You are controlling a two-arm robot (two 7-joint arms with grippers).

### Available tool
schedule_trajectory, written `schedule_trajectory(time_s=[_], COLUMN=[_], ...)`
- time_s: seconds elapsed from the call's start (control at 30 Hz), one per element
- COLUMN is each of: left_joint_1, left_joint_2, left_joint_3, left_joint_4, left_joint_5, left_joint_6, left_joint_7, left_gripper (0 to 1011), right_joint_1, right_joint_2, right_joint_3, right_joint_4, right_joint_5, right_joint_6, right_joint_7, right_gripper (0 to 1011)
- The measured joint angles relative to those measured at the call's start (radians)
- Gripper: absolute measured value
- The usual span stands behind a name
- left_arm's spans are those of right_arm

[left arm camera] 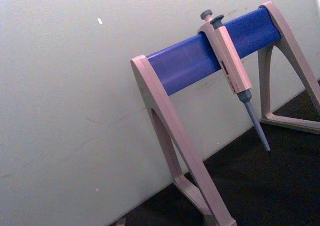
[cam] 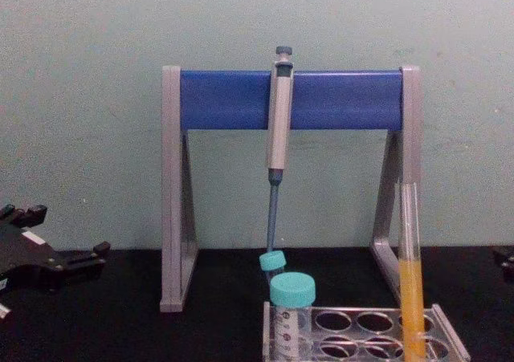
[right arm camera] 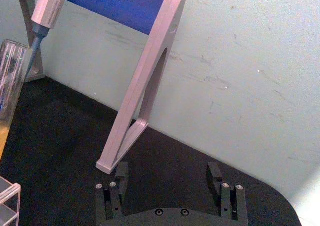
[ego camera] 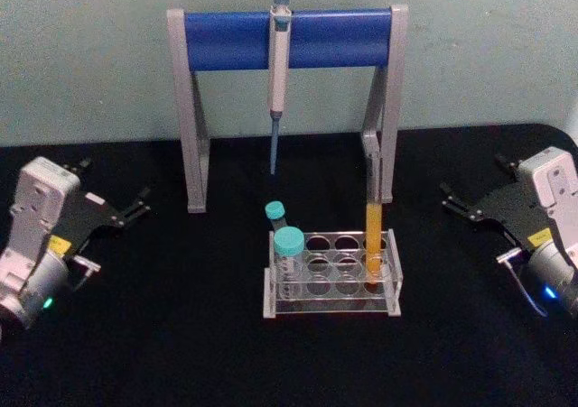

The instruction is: Pick up the test tube from the test tube rack, shake it, then place it back into the test tube rack.

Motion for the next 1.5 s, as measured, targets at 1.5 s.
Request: schedule_trajectory(time_s=[1.5], left_joint_1=[0.0], left_joint_2=[0.0], left_joint_3=[0.0], left_joint_4=[0.0], left_joint_5=[0.0], left_joint_6=[0.0], left_joint_7=[0.0], left_gripper=[1001], right_joint_1=[0.0], right_joint_2=[0.0], right_joint_3=[0.0], right_joint_4=[0.0], right_joint_5=[0.0], right_joint_6=[0.0], right_joint_7=[0.0], right_gripper=[1000])
